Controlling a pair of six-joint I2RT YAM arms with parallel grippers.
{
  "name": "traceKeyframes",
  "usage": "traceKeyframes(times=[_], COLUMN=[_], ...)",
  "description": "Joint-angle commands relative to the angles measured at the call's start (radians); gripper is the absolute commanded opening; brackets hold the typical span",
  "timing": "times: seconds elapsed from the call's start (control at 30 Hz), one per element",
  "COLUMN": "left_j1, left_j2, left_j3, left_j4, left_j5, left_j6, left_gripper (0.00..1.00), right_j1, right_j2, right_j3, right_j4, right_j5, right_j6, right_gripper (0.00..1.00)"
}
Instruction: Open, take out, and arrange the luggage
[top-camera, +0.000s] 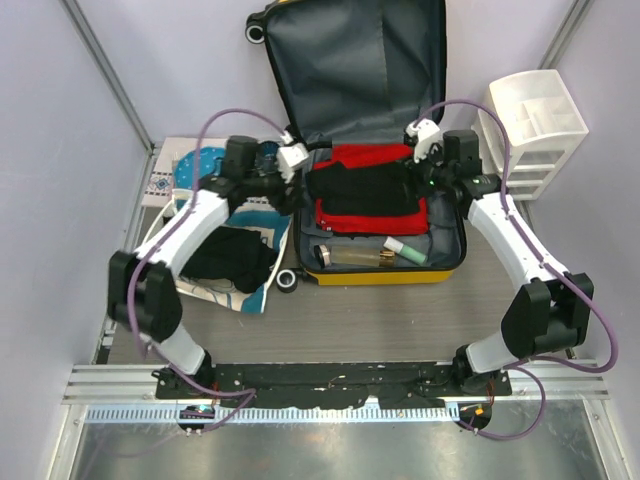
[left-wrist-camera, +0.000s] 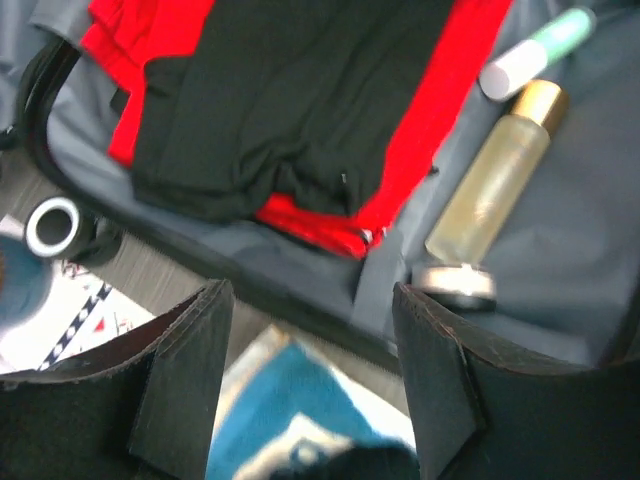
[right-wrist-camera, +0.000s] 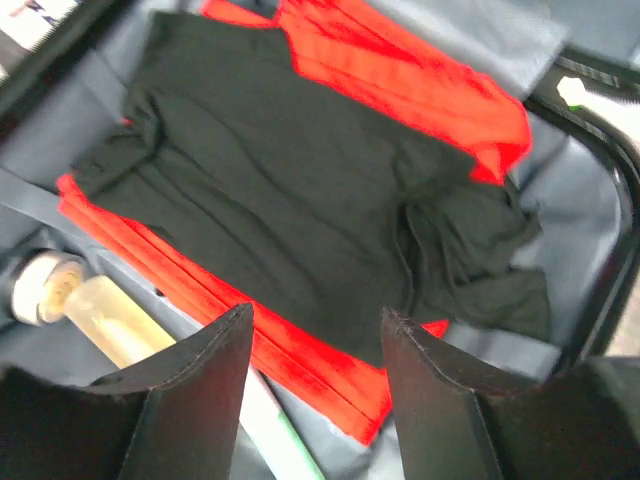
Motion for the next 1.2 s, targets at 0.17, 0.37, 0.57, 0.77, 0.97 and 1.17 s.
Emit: traceKeyframes(times=[0.17, 0.37, 0.57, 0.77, 0.97, 1.17], left_j1=[-0.208, -0.232, -0.254, -0.254, -0.254, -0.255], left_j2=[0.347, 0.421, 0.414, 0.386, 0.372, 0.374], left_j3=[0.319, 0.388, 0.378, 0.321, 0.316, 0.321], left_j4=[0.122, 0.082, 0.011, -0.033, -0.070, -0.084], left_j5=[-0.282, -0.335, -0.367, -0.393, -0.407, -0.367], left_j6=[-0.187, -0.245, -0.248, -0.273, -0.286, -0.325], left_gripper=[0.63, 0.63, 0.63, 0.64, 0.65, 0.56], right_j1=[-0.093, -0.110, -0.160, -0.170, -0.171, -0.171], right_j2=[0.046, 0.123, 0.168, 0.181, 0.226, 0.261], right_j3=[-0.027, -0.026, -0.007, -0.024, -0.014, -0.007], right_j4=[-0.090, -0.062, -0.065, -0.074, -0.067, -0.076], right_j5=[0.012, 0.035, 0.015, -0.020, -0.054, -0.074], right_j6=[-0.125, -0.106, -0.070, -0.071, -0.021, -0.004], right_gripper=[0.53, 0.59, 0.62, 0.60, 0.55, 0.54])
